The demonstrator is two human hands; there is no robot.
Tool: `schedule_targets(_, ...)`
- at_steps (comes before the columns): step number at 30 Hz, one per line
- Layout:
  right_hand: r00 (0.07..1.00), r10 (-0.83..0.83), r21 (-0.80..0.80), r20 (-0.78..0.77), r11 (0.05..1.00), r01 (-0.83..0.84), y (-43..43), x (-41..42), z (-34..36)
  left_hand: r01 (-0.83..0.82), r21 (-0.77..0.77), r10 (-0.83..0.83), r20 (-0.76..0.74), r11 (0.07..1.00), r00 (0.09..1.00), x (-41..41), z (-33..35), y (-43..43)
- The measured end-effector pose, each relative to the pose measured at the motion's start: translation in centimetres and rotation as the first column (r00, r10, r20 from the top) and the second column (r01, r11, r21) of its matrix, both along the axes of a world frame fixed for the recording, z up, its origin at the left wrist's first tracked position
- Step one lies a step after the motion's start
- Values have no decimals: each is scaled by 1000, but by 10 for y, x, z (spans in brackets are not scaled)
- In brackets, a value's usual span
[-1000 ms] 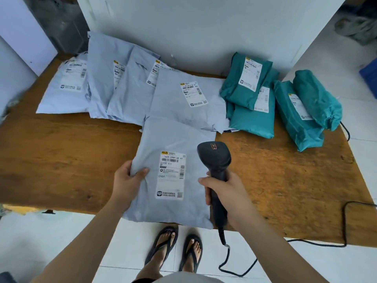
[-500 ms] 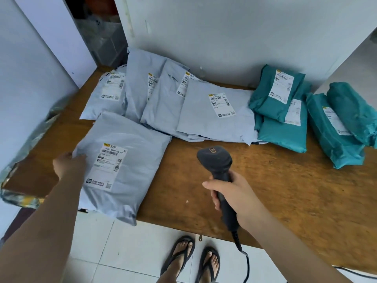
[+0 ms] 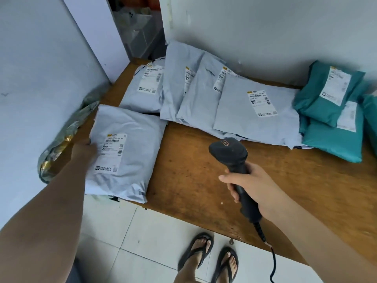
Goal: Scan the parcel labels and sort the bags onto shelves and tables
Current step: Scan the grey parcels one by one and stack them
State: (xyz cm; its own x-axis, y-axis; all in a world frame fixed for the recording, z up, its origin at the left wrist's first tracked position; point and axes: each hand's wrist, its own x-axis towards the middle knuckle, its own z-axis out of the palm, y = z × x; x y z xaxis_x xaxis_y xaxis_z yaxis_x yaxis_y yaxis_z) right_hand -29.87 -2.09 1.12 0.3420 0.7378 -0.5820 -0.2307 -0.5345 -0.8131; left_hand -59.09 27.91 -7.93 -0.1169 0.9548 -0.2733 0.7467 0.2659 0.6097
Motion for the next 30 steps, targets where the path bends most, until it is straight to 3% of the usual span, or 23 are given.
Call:
schedule_targets(2,1000,17,3,-6,1000,-17,8,-7,-2,49,-115,-53,-31,992,998,-3,-13,5)
schedule_targets(4,1000,24,-4,-10,1000,-24,14,-13,-3,50,-184,-85,-184,982,979,2,-20,4)
schedule_targets(6,1000,24,-18,-19,1000,-24,16,-16,-4,19,-64,-35,-268,998,963,23,-8,-7)
schedule_targets(8,999,21,-26,-25,999,-22,19,-15,-1,63,121,-41,-181,991,983,55,6,-15)
schedule_targets(11,1000,-10,-23,-17,1000,10,20,-8,9,302,235,-306,-19,924,952,122,22,-27)
schedule_targets(15,990,-138,5,5,990,138,8,11,26,594,235,-630,127,770,766,217,26,-63)
schedule_targets(17,975,-218,10,36,976,218,-5,26,33,680,224,-715,166,698,679,260,20,-82)
schedule_targets(20,939,-338,19,63,941,337,-30,50,41,742,188,-766,178,643,618,319,12,-102)
schedule_targets(23,905,-421,44,60,907,419,-52,68,46,724,87,-728,147,684,670,370,4,-111)
schedule_targets(27,878,-477,82,33,877,473,-70,82,43,586,-187,-606,-78,789,791,394,-10,-104)
schedule_targets(30,867,-498,74,31,866,494,-80,87,38,507,-185,-526,-67,842,848,391,-19,-94)
